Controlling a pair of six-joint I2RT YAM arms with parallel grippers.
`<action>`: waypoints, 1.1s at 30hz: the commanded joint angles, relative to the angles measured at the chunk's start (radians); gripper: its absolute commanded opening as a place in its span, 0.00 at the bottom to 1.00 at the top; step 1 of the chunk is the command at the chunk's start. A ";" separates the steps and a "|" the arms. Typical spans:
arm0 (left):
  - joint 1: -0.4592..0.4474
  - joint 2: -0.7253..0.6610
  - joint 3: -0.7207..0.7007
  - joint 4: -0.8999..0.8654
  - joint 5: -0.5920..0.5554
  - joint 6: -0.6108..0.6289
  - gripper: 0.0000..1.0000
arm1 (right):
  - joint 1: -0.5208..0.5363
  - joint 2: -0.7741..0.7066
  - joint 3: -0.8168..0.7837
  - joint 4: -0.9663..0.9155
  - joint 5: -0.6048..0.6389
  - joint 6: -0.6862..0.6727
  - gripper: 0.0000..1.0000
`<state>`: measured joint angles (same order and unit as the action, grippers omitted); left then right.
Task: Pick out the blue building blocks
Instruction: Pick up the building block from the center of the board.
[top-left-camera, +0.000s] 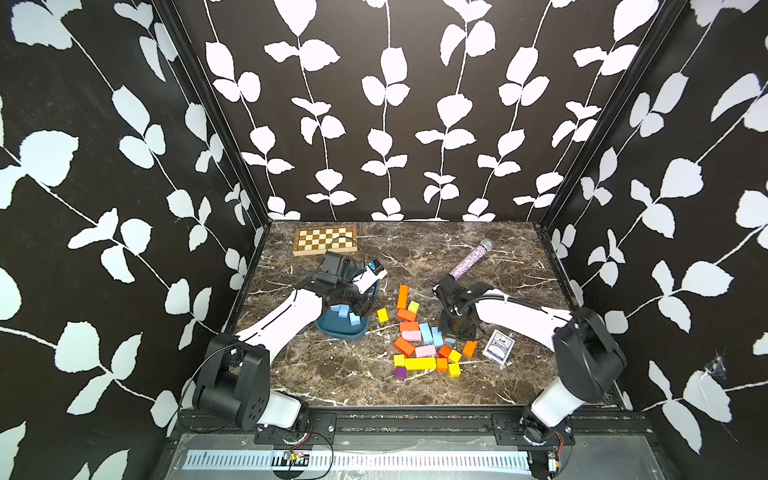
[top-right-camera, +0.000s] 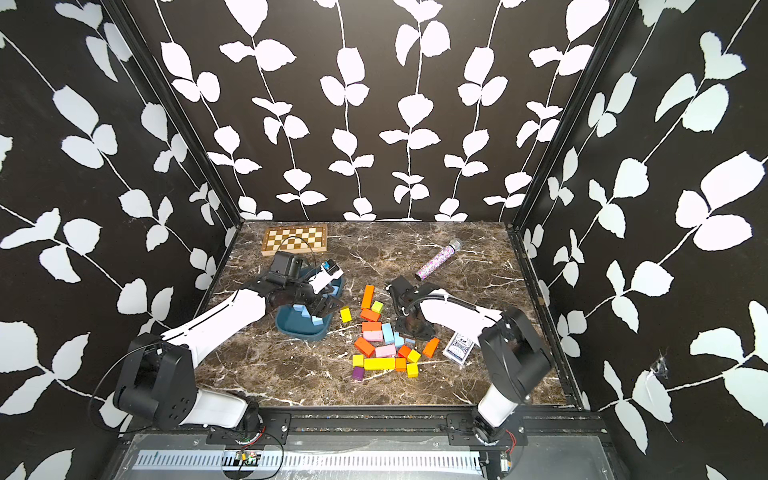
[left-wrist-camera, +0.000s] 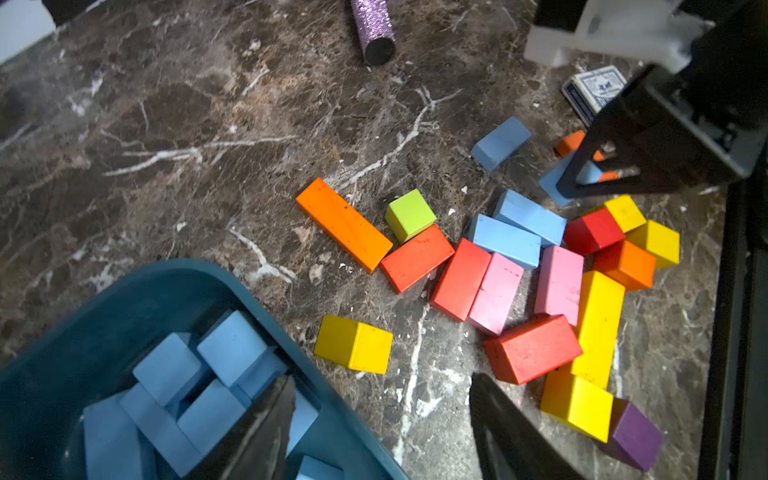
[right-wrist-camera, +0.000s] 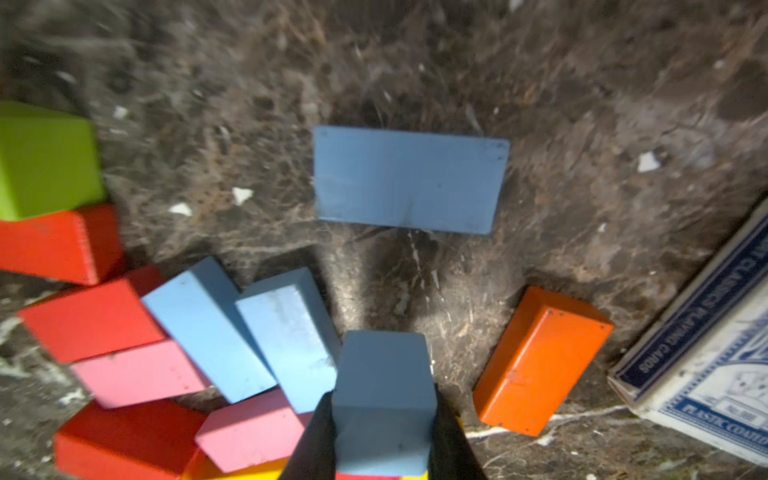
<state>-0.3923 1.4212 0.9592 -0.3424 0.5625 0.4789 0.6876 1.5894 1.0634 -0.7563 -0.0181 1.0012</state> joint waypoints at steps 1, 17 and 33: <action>-0.008 -0.008 0.036 -0.026 0.116 0.171 0.69 | 0.011 -0.090 0.031 0.078 0.006 -0.047 0.15; -0.050 0.020 0.117 -0.111 0.318 0.577 0.70 | 0.016 -0.214 -0.094 0.597 -0.341 -0.083 0.14; -0.115 0.083 0.145 -0.052 0.229 0.633 0.73 | 0.016 -0.179 -0.162 0.802 -0.507 -0.002 0.15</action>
<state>-0.4999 1.4982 1.0870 -0.4507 0.8108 1.1637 0.6991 1.3945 0.8997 -0.0196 -0.4679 0.9760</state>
